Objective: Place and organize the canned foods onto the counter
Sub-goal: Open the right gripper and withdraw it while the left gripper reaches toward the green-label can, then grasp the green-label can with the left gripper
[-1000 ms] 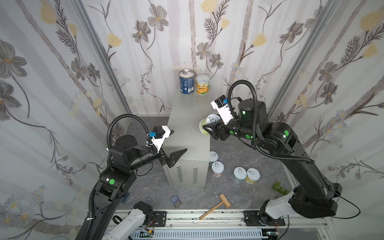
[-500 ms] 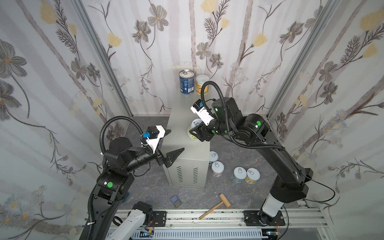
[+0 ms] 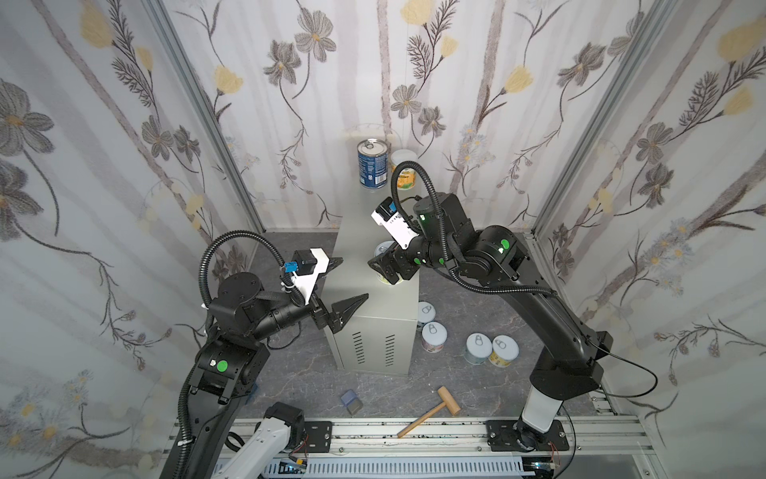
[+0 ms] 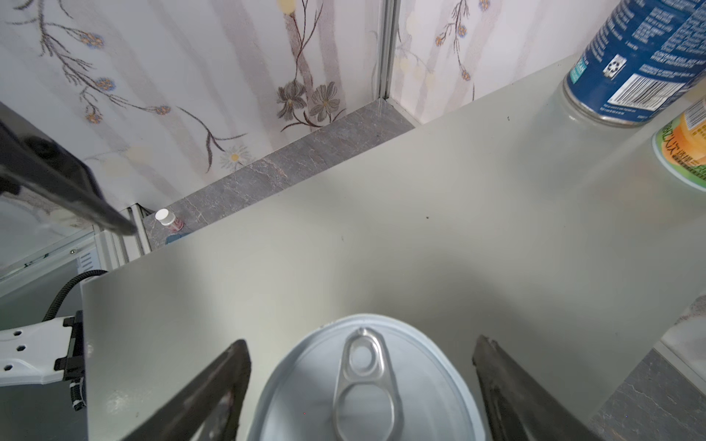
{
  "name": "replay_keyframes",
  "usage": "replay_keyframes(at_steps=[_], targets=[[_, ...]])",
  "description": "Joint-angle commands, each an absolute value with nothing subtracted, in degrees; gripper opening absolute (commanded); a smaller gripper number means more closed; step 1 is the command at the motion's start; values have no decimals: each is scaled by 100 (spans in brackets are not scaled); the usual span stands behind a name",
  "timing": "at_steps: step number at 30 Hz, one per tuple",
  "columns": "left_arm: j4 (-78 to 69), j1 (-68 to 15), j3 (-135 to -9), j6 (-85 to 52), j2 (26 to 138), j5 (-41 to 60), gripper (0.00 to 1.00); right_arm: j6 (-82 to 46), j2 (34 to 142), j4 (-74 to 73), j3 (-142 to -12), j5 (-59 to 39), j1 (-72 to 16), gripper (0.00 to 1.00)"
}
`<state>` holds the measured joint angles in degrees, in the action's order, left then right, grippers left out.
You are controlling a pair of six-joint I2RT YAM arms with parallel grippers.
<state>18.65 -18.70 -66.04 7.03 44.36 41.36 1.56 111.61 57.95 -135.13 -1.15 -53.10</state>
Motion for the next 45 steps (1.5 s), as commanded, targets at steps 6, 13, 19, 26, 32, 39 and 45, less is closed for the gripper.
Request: replay_keyframes(at_steps=[6,13,19,26,32,39,45], targets=[[1298,-1900,-6692,272,4739,4113,100,31,10349,5042,-13457,-97,-4938,100],[1632,-2290,-7005,201,5124,3877,100,-168,8878,4269,-11733,100,-4245,100],[1654,-2943,-6959,320,5262,2962,100,-281,7740,3745,-10332,47,-3792,100],[1627,-3697,-7163,500,5730,1612,100,-274,7225,3700,-9759,-16,-3584,100],[1375,-3942,-7272,440,6042,1068,100,-274,7091,3628,-9507,-111,-3575,100],[1256,-4113,-7396,453,6321,550,92,-275,6850,3412,-9134,-169,-3573,100],[1402,-4085,-7673,604,6529,300,80,-281,6679,3263,-8864,-237,-3577,100]])
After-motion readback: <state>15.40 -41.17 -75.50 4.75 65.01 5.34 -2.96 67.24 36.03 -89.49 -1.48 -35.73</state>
